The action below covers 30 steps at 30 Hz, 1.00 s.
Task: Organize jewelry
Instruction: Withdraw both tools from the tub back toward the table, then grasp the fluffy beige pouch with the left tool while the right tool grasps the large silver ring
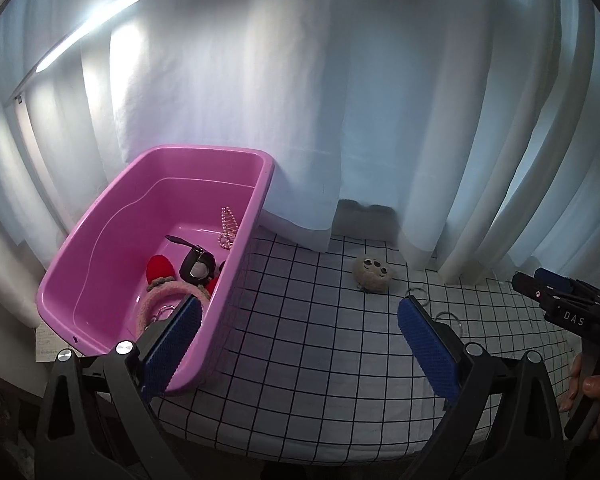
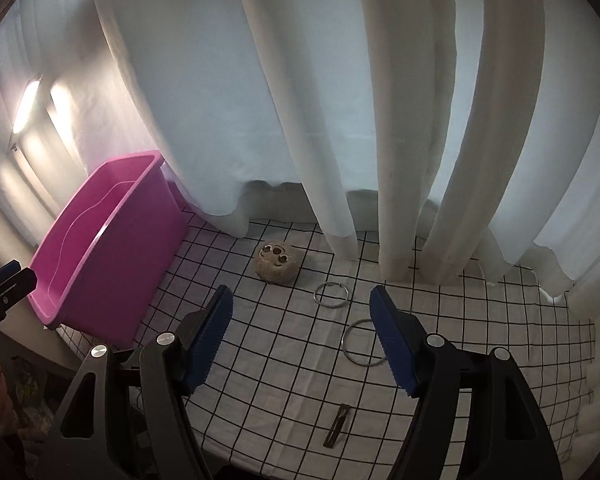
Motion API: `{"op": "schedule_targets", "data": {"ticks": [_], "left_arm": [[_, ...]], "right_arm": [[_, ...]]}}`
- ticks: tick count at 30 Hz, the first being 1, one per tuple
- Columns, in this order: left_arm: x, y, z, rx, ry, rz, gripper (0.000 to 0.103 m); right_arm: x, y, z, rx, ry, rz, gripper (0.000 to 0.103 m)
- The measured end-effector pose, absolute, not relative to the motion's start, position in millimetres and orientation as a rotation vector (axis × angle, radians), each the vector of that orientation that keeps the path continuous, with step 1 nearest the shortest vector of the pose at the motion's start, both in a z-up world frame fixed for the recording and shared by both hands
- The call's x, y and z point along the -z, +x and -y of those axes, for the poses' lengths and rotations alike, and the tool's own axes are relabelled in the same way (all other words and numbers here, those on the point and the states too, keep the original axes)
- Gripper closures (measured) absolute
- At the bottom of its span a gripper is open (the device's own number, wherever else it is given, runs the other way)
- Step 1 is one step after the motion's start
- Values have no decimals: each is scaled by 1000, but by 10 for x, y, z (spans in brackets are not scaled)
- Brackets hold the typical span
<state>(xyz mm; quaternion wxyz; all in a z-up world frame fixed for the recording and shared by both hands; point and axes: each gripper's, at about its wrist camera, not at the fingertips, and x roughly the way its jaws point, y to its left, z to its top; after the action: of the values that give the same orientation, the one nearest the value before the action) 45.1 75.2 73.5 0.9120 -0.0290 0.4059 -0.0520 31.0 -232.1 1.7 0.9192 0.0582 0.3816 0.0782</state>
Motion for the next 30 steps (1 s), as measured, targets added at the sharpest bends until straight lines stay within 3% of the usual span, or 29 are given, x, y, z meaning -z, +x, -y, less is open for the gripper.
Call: {"op": "schedule_targets", "data": {"ticks": [14,30], "left_arm": [[55,597,150,57,-47,-980,6],[1073,1484,386,88,44,-1054,6]], "right_arm": [[931,62,3068,-146,180,-892,35],[1643,622,2824,-123,213,-937,35]]}}
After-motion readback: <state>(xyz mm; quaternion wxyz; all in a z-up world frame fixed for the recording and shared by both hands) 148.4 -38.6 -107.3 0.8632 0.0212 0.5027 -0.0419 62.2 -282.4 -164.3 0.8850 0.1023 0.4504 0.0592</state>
